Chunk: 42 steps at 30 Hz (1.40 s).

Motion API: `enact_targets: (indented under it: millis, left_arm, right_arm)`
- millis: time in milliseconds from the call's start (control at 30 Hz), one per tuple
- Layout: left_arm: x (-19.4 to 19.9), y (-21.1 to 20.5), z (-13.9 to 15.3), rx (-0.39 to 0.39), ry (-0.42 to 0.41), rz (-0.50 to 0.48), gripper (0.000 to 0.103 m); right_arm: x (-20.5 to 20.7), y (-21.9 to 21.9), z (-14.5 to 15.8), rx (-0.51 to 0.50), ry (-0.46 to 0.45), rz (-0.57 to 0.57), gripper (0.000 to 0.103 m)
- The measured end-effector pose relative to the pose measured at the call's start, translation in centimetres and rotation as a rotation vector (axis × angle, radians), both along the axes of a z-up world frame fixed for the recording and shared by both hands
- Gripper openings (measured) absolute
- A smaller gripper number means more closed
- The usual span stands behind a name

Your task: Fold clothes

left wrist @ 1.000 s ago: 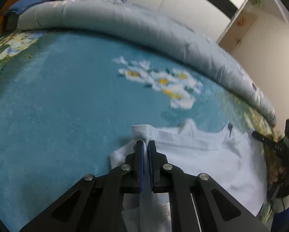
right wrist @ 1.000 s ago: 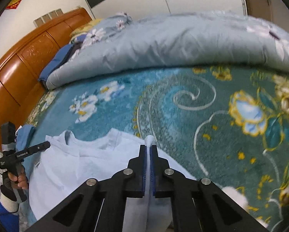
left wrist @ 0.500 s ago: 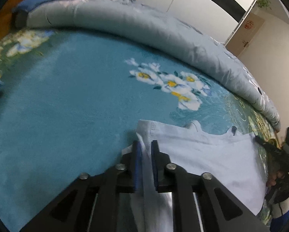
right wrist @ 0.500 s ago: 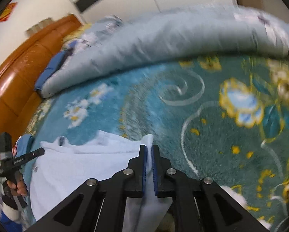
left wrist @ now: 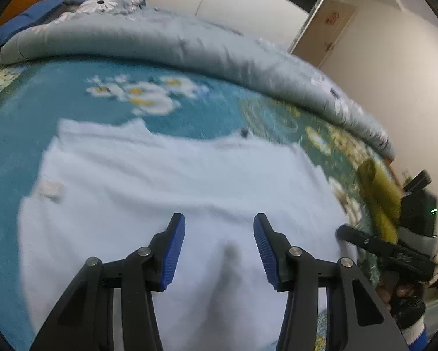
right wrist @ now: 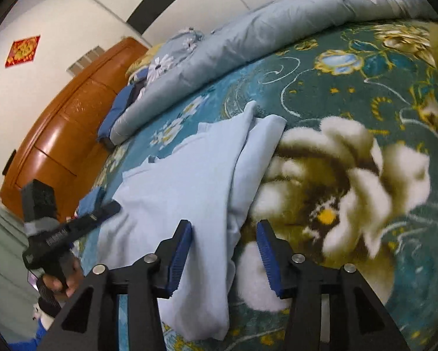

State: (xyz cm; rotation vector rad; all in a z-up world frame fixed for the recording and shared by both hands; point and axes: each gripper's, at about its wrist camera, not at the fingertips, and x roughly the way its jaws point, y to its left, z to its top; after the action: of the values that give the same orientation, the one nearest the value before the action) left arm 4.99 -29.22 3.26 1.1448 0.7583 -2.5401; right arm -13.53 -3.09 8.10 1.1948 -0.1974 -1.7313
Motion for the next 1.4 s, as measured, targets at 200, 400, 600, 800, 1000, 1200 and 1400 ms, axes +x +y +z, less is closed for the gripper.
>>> enact_targets:
  millis: [200, 400, 600, 800, 1000, 1200, 1400]
  left_arm:
    - [-1.1, -0.1, -2.3, 0.075, -0.027, 0.036, 0.006]
    - [-0.8, -0.5, -3.5, 0.124, -0.023, 0.080, 0.003]
    - [-0.8, 0.0, -2.4, 0.069, -0.041, 0.100, 0.003]
    - [-1.2, -0.9, -3.6, 0.132, -0.066, 0.106, 0.002]
    - [3.1, 0.7, -2.4, 0.144, -0.028, 0.111, 0.002]
    - [5.7, 1.3, -3.3, 0.182, 0.048, 0.083, 0.002]
    - [13.4, -1.7, -2.3, 0.286, 0.193, 0.168, 0.002]
  right_arm:
    - [0.2, -1.4, -0.1, 0.000, -0.013, 0.024, 0.052]
    - [-0.5, -1.4, -0.7, -0.025, -0.058, -0.006, 0.047]
    - [-0.4, -1.8, 0.0, 0.029, -0.046, -0.041, 0.022]
    - [0.0, -2.4, 1.9, 0.057, -0.016, -0.051, 0.020]
    - [1.1, -3.5, 5.4, 0.103, 0.054, -0.054, 0.020]
    - [3.4, -6.8, 9.4, 0.184, 0.158, -0.025, 0.020]
    - [7.5, -11.8, 14.8, 0.234, 0.294, 0.041, 0.020]
